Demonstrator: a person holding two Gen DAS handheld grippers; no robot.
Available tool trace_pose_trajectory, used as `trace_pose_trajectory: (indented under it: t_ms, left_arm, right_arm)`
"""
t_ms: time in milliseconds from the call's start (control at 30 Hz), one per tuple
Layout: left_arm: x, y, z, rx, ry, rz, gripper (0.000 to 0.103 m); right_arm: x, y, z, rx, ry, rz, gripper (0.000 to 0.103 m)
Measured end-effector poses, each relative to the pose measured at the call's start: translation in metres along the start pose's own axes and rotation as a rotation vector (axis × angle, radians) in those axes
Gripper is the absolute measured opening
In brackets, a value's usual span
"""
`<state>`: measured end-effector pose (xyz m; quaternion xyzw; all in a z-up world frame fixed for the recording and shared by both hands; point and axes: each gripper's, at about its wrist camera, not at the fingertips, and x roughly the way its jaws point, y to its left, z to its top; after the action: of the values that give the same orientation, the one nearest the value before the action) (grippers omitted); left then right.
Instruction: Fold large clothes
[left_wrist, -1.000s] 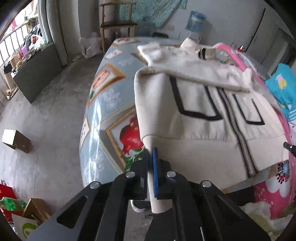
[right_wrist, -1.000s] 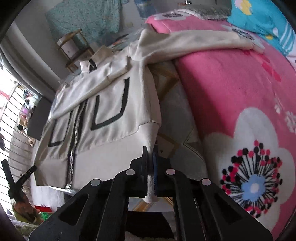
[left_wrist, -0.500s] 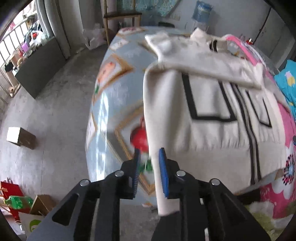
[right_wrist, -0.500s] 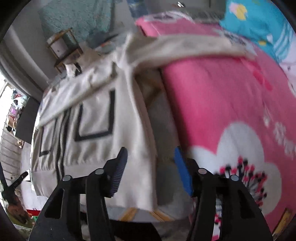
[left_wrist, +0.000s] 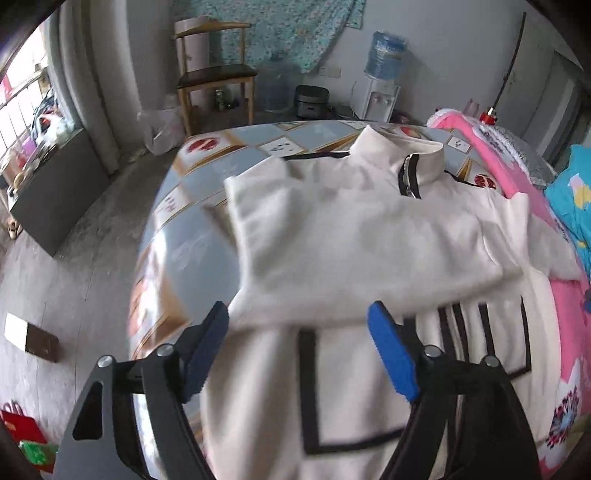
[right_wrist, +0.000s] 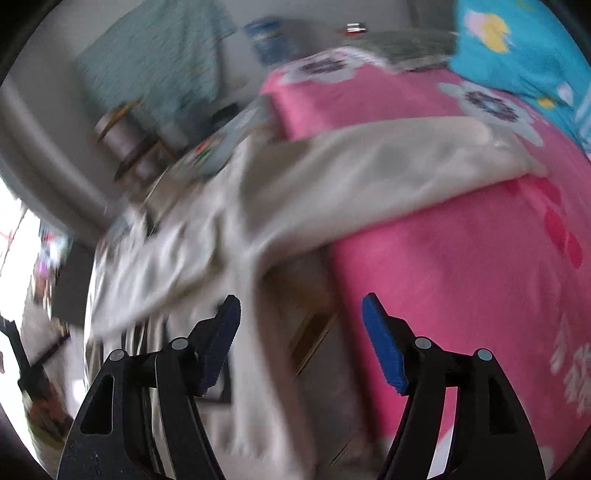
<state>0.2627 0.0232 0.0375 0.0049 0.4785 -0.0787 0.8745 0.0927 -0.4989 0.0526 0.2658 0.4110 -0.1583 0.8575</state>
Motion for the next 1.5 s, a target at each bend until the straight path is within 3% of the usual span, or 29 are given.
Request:
trace_pose_trajectory:
  t_ms: [233,333,433,600,767,900,933,1000,1200,1300,1500]
  left_arm:
    - [0.053,-0.045,0.042,0.070,0.043,-0.005,0.081]
    - [0.078,-0.058,0.050,0.079,0.065,0.003,0.081]
    - [0.099,-0.070,0.053,0.113,0.094,0.023,0.081]
    - [0.122,-0.084,0.049,0.173,0.127,0.045,0.081]
    - [0.130,-0.082,0.046,0.139,0.143,0.037,0.081]
    - [0.132,-0.079,0.047,0.125,0.145,0.028,0.082]
    - [0.131,-0.079,0.046,0.125,0.143,0.030,0.082]
    - [0.131,-0.079,0.046,0.125,0.141,0.031,0.082]
    - [0.131,-0.079,0.046,0.130,0.135,0.037,0.082]
    - [0.125,-0.076,0.046,0.108,0.096,0.094,0.082]
    - [0.109,-0.062,0.044,0.051,0.074,0.088,0.082]
  right_arm:
    - [0.015,-0.115,0.083,0.329,-0.051,-0.054,0.066]
    - [0.020,-0.166,0.099,0.505,-0.067,-0.109,0.062]
    - [0.024,-0.200,0.103,0.637,-0.087,-0.093,0.062]
    - [0.035,-0.227,0.109,0.724,-0.093,-0.141,0.062]
    - [0.049,-0.243,0.114,0.761,-0.097,-0.149,0.056]
    - [0.055,-0.248,0.115,0.770,-0.099,-0.177,0.039]
    - [0.053,-0.247,0.116,0.762,-0.100,-0.187,0.026]
    - [0.048,-0.240,0.117,0.733,-0.107,-0.180,0.015]
    - [-0.004,-0.159,0.133,0.457,-0.228,-0.266,0.013]
    - [-0.038,-0.093,0.138,0.283,-0.308,-0.244,0.013]
    - [-0.079,0.021,0.131,0.035,-0.399,-0.131,0.012]
